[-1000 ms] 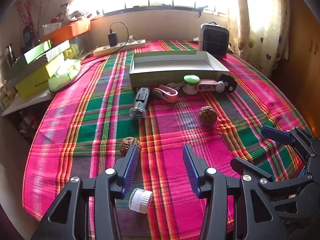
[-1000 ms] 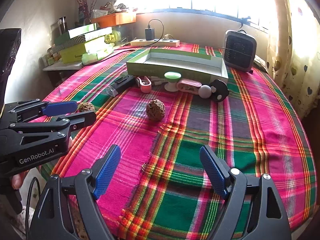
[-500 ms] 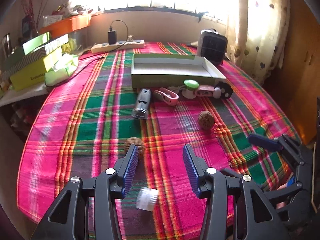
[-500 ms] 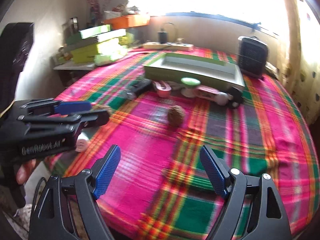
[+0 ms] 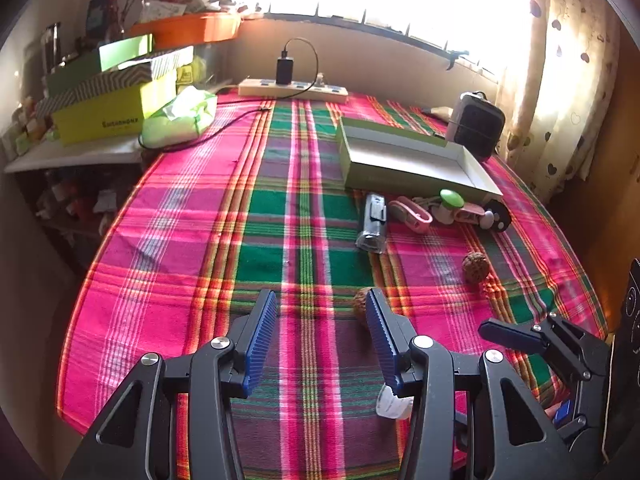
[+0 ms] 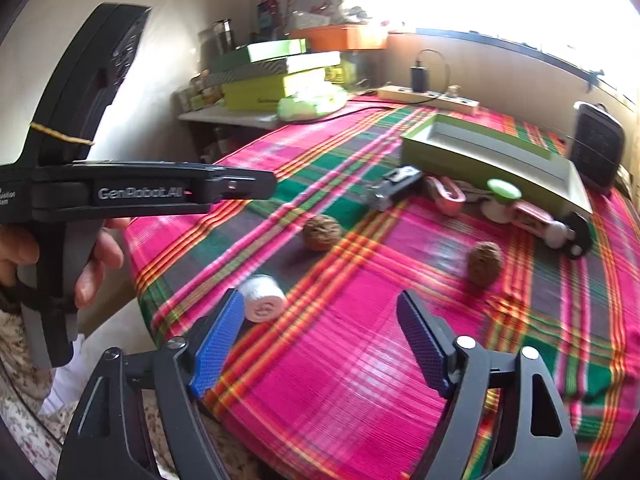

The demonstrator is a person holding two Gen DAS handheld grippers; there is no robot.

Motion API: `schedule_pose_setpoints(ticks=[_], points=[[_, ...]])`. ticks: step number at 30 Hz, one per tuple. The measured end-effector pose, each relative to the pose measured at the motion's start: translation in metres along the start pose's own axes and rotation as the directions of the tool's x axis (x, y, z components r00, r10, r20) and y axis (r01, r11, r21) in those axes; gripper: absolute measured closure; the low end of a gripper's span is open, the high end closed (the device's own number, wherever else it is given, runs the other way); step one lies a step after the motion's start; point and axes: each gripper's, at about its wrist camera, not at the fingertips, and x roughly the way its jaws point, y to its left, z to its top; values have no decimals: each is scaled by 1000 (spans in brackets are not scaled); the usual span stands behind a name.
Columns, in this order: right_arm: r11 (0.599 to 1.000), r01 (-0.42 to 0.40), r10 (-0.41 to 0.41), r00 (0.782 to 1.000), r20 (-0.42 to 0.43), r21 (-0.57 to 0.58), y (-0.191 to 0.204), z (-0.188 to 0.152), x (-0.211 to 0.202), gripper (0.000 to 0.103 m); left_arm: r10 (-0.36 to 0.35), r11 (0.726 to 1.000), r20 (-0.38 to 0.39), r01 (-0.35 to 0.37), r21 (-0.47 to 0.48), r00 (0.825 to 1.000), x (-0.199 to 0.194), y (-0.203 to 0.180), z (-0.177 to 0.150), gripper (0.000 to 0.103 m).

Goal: Organize objects
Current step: 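Move the right tool toward the white round cap on the cloth, then close the right tool on the white round cap and lift it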

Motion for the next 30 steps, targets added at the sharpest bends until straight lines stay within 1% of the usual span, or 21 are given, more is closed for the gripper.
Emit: schedule_pose_setpoints(ticks=[5,7,9,11,17,19,21,27,30], points=[[998,-41,40,999,-26,-53,15,2,11,31,-1,1000,-15,1,-25,1000,4,13,-2,58],[996,-47,44,998,-36,-71,20,2,16,38,-1,1000,-14,0,-27,1000,4,16,-2,58],[995,-55,51,998,-49,-80,24,4,22,42,-13,999,-14,12,-31,1000,4,18,-1,58],[995,-61,56,997,-60,-83,26,4,27,44,-25,999,-18,24,-35,1000,5,20,-1,58],[994,-73,66,994,-90,-84,28,3,35,56,-33,999,-29,32,-40,999,9,24,-1,58],[994,-71,63,993,-95,-85,28,4,38,65,-44,998,-33,43,-38,998,10,24,0,58],[994,-63,55,994,-95,-92,29,4,39,71,-54,998,-37,53,-35,998,12,24,-1,58],[995,-60,53,994,-92,-85,27,3,37,71,-92,996,-46,92,-20,995,16,20,0,58],[996,-40,34,996,-84,-77,23,2,33,71,-124,992,-52,124,-8,991,20,15,0,58]])
